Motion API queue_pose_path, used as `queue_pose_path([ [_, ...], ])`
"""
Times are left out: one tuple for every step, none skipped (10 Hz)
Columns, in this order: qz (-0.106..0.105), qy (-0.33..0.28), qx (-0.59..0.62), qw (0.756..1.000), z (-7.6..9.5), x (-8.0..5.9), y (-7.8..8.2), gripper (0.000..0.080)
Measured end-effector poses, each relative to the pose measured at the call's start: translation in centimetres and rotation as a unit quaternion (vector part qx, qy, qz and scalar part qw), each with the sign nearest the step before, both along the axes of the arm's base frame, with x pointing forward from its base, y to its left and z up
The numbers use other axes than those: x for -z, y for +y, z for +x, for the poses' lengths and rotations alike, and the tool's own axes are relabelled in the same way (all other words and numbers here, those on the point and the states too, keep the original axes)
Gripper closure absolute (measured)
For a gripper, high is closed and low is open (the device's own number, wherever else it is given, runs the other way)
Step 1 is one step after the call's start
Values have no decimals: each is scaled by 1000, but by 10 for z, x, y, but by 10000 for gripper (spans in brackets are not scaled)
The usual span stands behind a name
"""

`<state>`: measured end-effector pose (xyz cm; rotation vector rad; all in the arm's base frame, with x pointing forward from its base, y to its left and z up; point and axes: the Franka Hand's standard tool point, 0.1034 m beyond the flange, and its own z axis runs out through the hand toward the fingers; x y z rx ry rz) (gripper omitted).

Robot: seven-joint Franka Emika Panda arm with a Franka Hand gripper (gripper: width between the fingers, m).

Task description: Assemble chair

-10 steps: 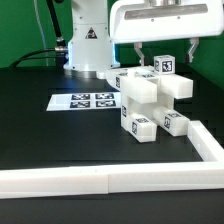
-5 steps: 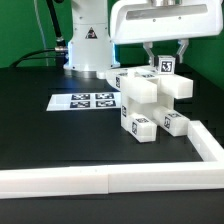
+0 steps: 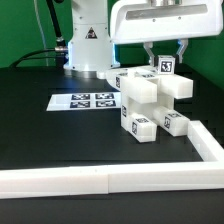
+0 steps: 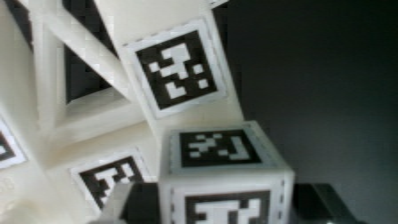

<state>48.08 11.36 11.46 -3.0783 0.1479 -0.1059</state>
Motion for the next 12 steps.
queue_pose_path([
  [3,2,38,999,0,0,0,512],
  [6,4,76,997,0,0,0,512],
  [8,6,102,995,0,0,0,512],
  [10,7,129,992,0,0,0,512],
  [16,10,170,985,0,0,1,512],
  [18,12,195,980,0,0,1,512],
  [20,13,214,976,0,0,1,512],
  [25,16,247,969,0,0,2,512],
  [28,18,276,961,-1,0,2,512],
  [32,21,304,952,-1,0,2,512],
  [35,23,331,943,-1,0,3,512],
  [37,25,359,932,-1,0,3,512],
])
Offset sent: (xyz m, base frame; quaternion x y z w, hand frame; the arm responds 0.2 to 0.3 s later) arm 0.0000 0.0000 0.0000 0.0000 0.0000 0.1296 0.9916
